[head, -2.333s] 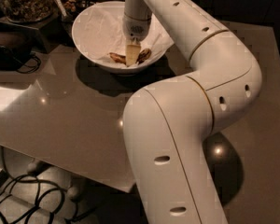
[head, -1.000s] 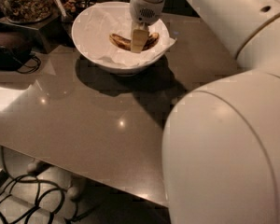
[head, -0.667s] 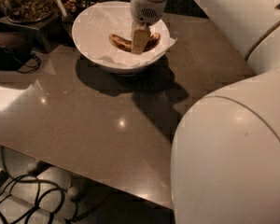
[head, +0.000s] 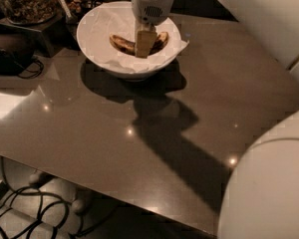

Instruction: Pick banana from white bowl

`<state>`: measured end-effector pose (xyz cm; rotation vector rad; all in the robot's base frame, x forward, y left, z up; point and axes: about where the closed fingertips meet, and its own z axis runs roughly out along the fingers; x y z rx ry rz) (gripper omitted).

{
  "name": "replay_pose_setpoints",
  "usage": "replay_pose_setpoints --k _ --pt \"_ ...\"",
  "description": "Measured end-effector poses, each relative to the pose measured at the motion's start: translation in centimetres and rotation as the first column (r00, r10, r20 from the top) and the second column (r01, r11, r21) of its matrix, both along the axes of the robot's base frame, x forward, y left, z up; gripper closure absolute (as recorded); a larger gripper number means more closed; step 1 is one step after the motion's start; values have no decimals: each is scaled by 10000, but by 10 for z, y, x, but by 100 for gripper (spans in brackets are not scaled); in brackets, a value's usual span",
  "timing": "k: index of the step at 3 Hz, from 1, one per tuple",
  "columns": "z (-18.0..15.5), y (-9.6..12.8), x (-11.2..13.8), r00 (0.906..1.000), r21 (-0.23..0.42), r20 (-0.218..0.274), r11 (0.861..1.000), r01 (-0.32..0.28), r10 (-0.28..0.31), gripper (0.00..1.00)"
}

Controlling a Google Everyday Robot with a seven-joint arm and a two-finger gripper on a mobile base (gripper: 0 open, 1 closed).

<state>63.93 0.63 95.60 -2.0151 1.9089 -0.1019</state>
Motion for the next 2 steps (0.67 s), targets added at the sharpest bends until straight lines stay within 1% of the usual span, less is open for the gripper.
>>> replay_pose_setpoints --k 1,2 --pt "16 3 -28 9993 73 336 9999 -138 135 100" --pt "19 0 -53 9995 186 318 9998 50 -56 100"
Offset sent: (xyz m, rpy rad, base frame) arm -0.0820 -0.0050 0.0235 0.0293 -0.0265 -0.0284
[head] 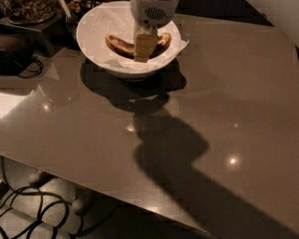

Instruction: Pick banana from white bowl

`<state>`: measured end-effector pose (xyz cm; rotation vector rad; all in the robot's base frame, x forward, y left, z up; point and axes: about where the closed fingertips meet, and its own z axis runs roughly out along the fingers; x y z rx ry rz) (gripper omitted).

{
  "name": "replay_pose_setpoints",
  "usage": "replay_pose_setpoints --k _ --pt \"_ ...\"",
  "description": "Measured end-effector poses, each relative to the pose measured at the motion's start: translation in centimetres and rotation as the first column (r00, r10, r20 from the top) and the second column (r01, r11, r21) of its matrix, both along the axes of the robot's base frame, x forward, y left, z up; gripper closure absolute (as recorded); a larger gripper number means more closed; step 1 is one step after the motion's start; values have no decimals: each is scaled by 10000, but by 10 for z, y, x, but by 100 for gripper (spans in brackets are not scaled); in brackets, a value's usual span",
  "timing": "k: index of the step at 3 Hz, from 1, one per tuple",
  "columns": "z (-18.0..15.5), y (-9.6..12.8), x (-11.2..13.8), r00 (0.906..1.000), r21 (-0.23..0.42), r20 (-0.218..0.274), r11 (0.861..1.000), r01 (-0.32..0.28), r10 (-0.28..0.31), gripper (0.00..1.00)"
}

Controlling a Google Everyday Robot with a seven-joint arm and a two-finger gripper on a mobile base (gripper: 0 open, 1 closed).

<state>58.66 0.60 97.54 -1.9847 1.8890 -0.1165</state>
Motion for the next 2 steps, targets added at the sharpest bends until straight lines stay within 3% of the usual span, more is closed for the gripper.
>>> replay_pose_setpoints --k 1,2 --pt "-11 -7 -20 9982 140 -425 9990 424 -417 100" --pt "-11 -7 -20 9982 140 -425 9990 424 -417 100"
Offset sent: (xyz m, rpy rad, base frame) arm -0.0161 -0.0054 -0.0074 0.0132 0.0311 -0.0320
